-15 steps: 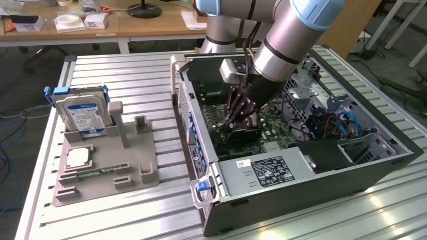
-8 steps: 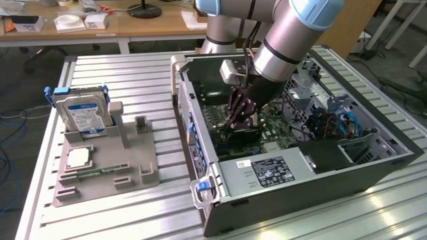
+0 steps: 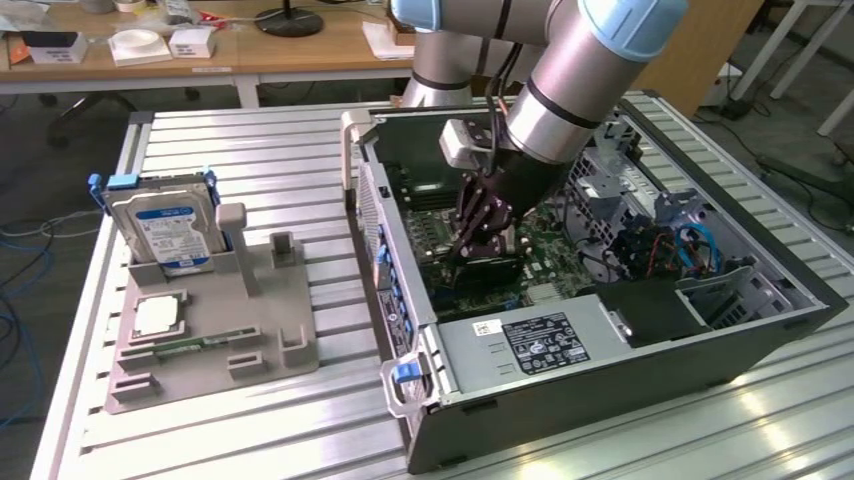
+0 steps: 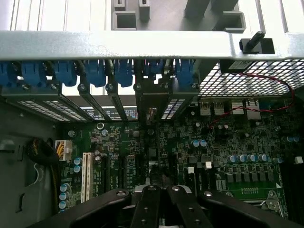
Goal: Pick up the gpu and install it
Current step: 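Press down on the gpu until it lock into place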
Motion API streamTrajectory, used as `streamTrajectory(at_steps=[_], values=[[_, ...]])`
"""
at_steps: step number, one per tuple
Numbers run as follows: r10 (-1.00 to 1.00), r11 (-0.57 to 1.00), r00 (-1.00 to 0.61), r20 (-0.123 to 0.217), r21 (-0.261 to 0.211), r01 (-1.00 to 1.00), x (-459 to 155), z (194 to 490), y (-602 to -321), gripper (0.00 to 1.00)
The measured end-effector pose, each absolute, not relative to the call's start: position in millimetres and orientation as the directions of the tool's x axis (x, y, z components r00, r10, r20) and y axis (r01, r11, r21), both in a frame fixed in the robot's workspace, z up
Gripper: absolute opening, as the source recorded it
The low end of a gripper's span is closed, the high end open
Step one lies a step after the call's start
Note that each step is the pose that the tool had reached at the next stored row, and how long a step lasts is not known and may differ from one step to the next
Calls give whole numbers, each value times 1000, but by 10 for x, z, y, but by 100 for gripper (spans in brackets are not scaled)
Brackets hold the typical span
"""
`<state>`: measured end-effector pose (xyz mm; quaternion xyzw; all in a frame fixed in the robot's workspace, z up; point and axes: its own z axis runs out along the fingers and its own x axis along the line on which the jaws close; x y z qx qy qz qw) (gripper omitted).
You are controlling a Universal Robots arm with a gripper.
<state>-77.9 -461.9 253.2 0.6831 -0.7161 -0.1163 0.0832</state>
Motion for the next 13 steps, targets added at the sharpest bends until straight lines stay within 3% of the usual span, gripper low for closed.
streamTrajectory(at_steps=[13], values=[[-998, 39, -53, -42, 280, -959, -778, 2631, -4618, 10]])
